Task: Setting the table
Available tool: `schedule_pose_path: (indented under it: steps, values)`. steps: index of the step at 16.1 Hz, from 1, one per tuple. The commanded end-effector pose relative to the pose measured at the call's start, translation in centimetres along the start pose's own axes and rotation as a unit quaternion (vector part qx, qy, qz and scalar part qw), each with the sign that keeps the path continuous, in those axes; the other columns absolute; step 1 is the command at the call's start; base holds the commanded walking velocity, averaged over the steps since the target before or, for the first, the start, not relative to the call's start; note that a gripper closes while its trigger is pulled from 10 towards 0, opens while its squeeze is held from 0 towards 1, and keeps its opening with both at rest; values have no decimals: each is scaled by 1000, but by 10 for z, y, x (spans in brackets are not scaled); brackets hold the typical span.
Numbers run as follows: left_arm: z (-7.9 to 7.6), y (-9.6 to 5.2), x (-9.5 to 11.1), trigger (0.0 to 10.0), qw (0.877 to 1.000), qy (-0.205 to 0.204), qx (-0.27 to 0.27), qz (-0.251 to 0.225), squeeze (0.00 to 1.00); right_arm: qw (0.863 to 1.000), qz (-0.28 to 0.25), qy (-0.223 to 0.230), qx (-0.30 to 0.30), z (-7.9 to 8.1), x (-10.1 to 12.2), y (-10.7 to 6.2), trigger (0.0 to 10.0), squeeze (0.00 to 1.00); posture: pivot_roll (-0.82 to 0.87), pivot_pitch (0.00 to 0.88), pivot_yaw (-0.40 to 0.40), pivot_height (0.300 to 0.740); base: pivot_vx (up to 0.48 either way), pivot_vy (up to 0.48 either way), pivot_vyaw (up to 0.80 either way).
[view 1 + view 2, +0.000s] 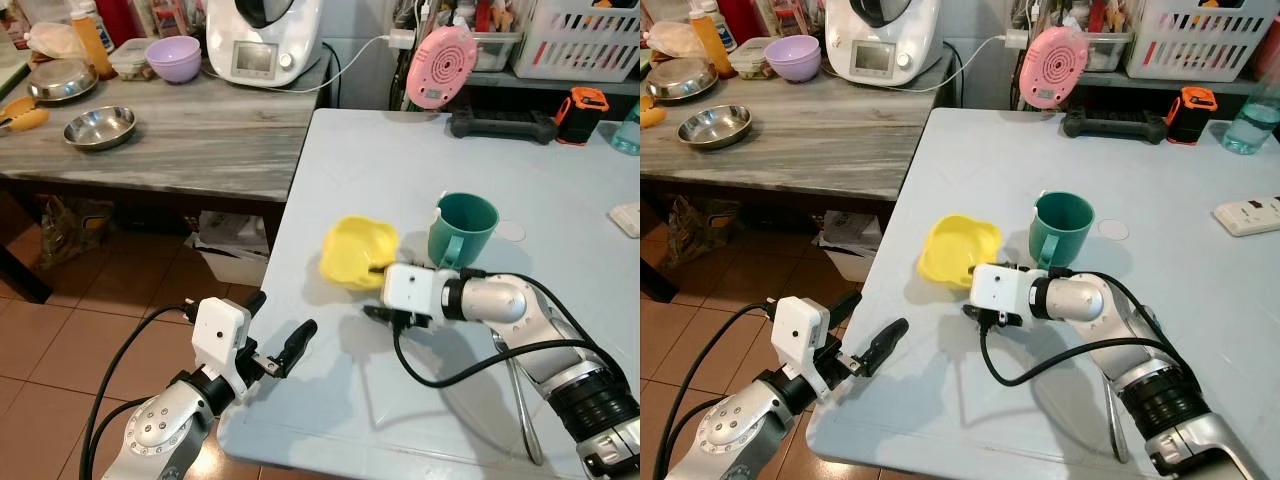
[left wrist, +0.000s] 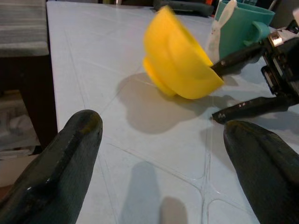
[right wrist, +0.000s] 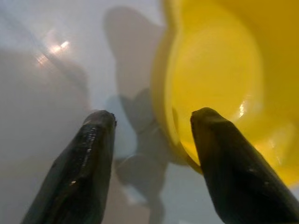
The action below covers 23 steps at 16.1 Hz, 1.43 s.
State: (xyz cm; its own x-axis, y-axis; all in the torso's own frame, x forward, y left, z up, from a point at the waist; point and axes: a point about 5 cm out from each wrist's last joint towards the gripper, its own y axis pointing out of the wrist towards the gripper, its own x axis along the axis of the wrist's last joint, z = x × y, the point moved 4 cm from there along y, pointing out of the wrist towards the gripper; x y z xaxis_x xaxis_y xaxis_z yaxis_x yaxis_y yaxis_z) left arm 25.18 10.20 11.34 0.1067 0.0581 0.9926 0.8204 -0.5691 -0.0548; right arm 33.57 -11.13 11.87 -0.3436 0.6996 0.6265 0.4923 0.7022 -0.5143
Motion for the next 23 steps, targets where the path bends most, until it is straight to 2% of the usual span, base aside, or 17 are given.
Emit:
schedule_pose_path:
  steps: [1,12,16,20,21,23]
  values:
    - [-1,-1,6,10000,1000,2,3,-6,0,1000,1,-13,22,0,0,1,0,0,-116,106,41,740,0,0,0]
    - [-1,-2,6,10000,1000,-4,8,4,0,999,-8,-42,-7,-10,-1,5,0,0,-109,106,48,740,0,0,0]
    - [-1,-1,4,10000,1000,-8,9,7,0,996,-58,-68,16,-9,24,-4,0,0,-112,103,52,740,0,0,0]
    - [-1,-1,1,10000,1000,-13,8,10,0,993,-103,-48,30,-9,47,-14,0,0,-116,103,54,740,0,0,0]
    - [-1,-1,0,10000,1000,-15,8,13,0,991,-115,-45,58,0,52,-18,0,0,-117,104,55,740,0,0,0]
    - [-1,0,-1,10000,1000,-17,8,13,0,991,-115,-41,64,3,52,-18,0,0,-120,104,54,740,0,0,0]
